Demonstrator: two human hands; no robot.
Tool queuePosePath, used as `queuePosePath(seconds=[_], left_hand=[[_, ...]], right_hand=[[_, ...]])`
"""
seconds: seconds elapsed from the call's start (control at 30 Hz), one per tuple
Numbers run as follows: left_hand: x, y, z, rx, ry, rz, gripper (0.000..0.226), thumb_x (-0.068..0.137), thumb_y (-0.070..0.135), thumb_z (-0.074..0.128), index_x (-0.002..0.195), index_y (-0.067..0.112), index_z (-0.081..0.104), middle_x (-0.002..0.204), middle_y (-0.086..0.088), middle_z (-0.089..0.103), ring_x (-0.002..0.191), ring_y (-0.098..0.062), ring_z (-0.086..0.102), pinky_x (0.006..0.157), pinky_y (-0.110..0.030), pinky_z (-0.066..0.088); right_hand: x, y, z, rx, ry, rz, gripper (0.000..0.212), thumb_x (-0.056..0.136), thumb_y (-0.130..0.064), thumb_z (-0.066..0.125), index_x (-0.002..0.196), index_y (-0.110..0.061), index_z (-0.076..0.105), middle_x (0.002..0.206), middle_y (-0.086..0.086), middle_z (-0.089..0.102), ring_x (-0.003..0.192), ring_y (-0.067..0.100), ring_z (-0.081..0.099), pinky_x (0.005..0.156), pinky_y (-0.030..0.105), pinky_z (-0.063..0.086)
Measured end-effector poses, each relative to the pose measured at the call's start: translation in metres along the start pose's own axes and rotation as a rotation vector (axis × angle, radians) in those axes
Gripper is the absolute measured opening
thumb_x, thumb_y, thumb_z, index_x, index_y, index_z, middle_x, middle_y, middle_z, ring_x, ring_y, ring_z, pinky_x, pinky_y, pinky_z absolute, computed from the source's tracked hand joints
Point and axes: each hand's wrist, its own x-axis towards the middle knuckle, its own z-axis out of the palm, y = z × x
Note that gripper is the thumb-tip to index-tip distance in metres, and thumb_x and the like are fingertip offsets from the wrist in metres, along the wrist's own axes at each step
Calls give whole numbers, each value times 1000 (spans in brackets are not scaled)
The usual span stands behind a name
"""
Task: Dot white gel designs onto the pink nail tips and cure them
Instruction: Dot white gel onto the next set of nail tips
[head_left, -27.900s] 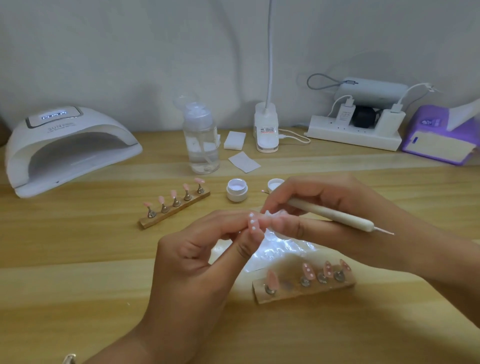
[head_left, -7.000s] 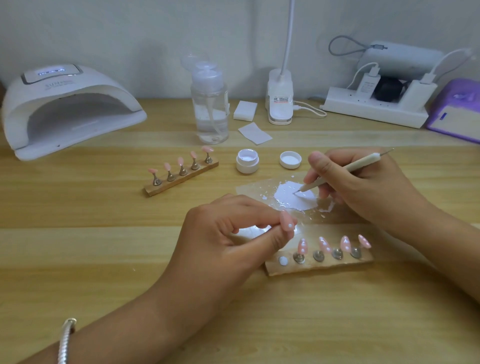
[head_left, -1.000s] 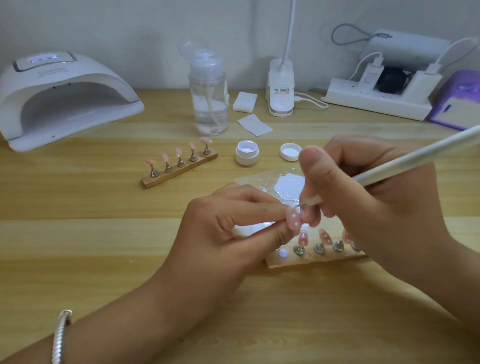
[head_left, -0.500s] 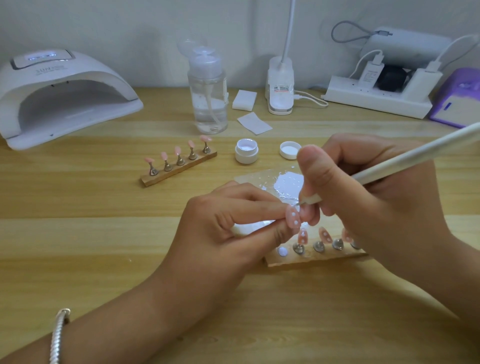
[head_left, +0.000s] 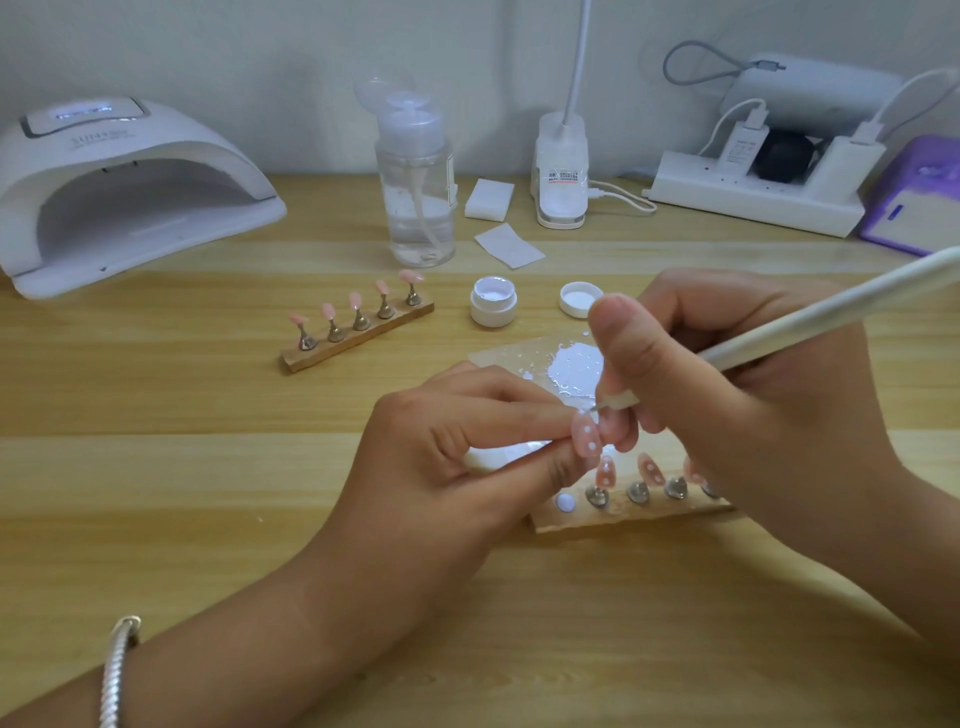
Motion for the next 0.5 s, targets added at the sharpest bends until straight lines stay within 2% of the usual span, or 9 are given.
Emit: queuePosePath(seconds=[0.17, 0.33, 0.5], left_hand=[[0, -1, 0, 6, -1, 3, 12, 83, 28, 73, 93, 29, 81, 90, 13, 75, 93, -19, 68, 81, -31, 53], [0, -2, 1, 7, 16, 0, 10, 83, 29, 73, 90, 28, 80, 89, 17, 74, 91, -12, 68, 79, -19, 49], [0, -2, 0, 15, 35, 11, 9, 83, 30, 73, 89, 29, 80, 89, 20, 74, 90, -8, 68, 78, -14, 47]], right_hand=[[0, 3, -2, 17, -2, -19, 36, 92, -25, 59, 62, -5, 59, 49, -5, 60, 42, 7, 59, 40, 7, 37], [10, 6, -8, 143, 58, -59, 38, 98, -23, 59, 62, -12, 60, 49, 1, 56, 42, 16, 57, 45, 21, 44], [23, 4, -20, 226, 149, -52, 35, 95, -26, 56, 61, -17, 60, 46, -7, 46, 40, 21, 52, 46, 23, 42]])
